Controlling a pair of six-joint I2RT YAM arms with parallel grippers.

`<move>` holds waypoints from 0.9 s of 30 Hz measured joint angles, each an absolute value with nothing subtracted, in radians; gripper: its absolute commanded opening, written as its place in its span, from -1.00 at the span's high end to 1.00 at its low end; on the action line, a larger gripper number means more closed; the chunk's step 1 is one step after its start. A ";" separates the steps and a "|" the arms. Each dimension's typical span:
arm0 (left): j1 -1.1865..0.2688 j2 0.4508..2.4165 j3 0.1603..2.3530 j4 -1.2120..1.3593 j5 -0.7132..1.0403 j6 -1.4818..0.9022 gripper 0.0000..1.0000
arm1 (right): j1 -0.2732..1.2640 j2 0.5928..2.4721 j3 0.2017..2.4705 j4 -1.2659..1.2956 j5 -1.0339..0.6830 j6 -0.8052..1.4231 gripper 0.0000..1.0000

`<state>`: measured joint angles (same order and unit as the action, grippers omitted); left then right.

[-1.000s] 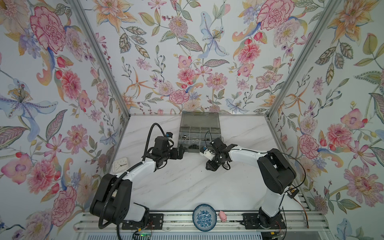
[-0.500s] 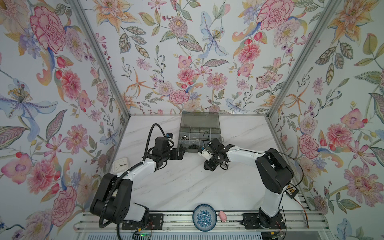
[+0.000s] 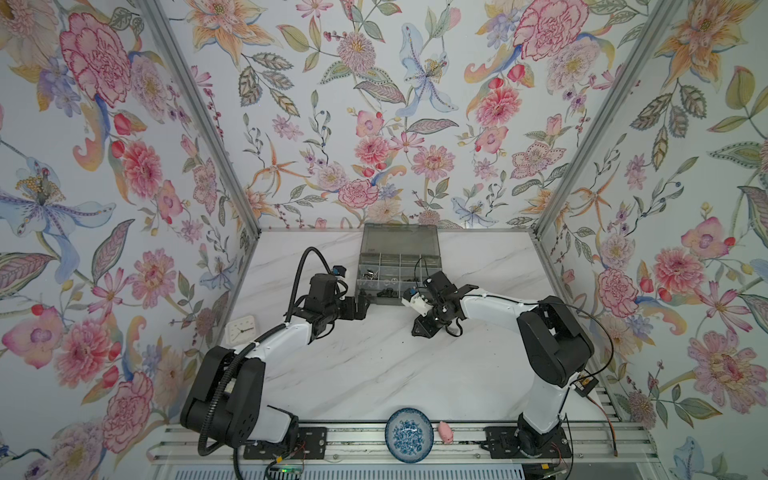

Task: Sort the screws and nuts into containers
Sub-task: 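Lift the silver bolt with the right gripper and carry it over the box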

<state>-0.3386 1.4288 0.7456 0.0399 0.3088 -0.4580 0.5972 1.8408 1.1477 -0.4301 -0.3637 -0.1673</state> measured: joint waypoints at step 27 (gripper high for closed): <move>-0.339 1.429 0.746 0.039 0.311 -0.461 -0.99 | 0.523 1.981 1.500 -0.426 -0.166 -0.228 1.00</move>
<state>-0.3386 1.4288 0.7456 0.0395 0.3111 -0.4610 0.5228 1.9808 1.5002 -0.4255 -0.1658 -0.2283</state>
